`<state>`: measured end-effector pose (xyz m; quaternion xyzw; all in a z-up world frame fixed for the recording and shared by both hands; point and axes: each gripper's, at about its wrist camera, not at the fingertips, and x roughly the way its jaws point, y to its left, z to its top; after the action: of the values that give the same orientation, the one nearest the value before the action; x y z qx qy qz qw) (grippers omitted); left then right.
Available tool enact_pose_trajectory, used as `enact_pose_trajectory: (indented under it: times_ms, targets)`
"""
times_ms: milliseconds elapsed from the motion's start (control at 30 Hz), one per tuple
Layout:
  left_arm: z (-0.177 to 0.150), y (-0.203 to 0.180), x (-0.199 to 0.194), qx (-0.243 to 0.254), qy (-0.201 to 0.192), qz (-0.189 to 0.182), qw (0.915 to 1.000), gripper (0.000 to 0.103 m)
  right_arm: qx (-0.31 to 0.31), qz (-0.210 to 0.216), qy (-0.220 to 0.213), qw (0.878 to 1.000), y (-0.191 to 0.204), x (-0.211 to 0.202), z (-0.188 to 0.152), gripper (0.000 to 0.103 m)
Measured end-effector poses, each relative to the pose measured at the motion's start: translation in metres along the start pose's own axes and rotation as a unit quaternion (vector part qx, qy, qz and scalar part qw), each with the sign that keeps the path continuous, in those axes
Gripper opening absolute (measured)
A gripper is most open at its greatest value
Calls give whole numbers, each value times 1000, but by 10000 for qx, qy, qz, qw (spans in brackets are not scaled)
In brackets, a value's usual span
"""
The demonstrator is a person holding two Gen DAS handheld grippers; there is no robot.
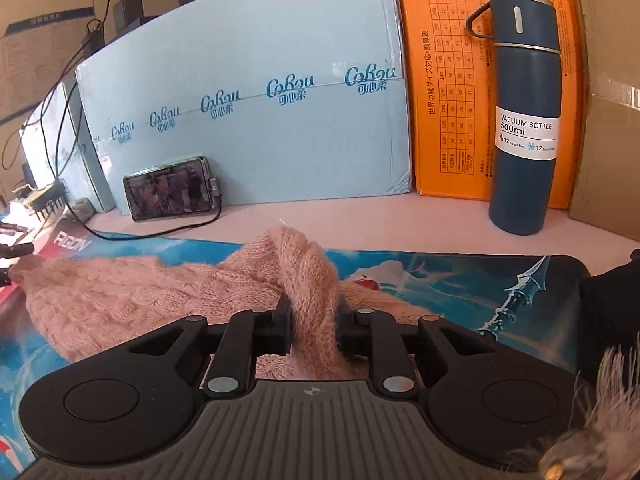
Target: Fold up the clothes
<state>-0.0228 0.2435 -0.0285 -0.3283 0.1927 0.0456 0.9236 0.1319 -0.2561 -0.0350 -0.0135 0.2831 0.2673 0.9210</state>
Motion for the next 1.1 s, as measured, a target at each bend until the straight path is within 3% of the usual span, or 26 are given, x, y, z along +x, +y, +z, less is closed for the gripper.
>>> enact_pose_trajectory:
  times_ms: [133,200,267,300,367,500,600,800,900,1000,1067,1100]
  targets:
    - [0,-1,0,17,-9,-4,10000,52,-486,-421,1,9979,14,10,-11,38]
    - [0,-2,-2,48,-60,-14,10000,59,-327,-611,-102,9975,14,6,-9,51]
    - [0,-5,-6,144,-120,0,9998,71,-84,-765,-208,9968,14,0,-5,63]
    - [1,-6,-9,200,-173,11,9996,73,82,-839,-271,9961,14,-5,-2,72]
    - [2,-8,-18,275,-345,3,9990,77,529,-1059,-479,9918,20,-17,8,81]
    - [0,-7,-34,251,-623,160,9976,77,1134,-831,-1221,9825,38,-41,15,88]
    - [-7,-12,-35,269,-500,401,9976,77,1329,-635,-1509,9775,44,-46,6,89]
    - [-18,-35,-11,889,118,1172,9891,77,1572,-425,-1328,9777,42,-35,-10,89]
    - [-19,-43,0,1201,259,1352,9832,77,1618,-389,-1319,9772,42,-35,-13,89]
    - [-23,-52,11,1590,429,1407,9763,70,1623,-394,-1336,9769,42,-36,-16,89]
    - [-26,-60,17,1892,548,1377,9707,38,1680,-340,-1290,9767,41,-35,-17,89]
    - [-28,-63,19,2025,618,1287,9688,29,1677,-342,-1274,9770,42,-34,-17,89]
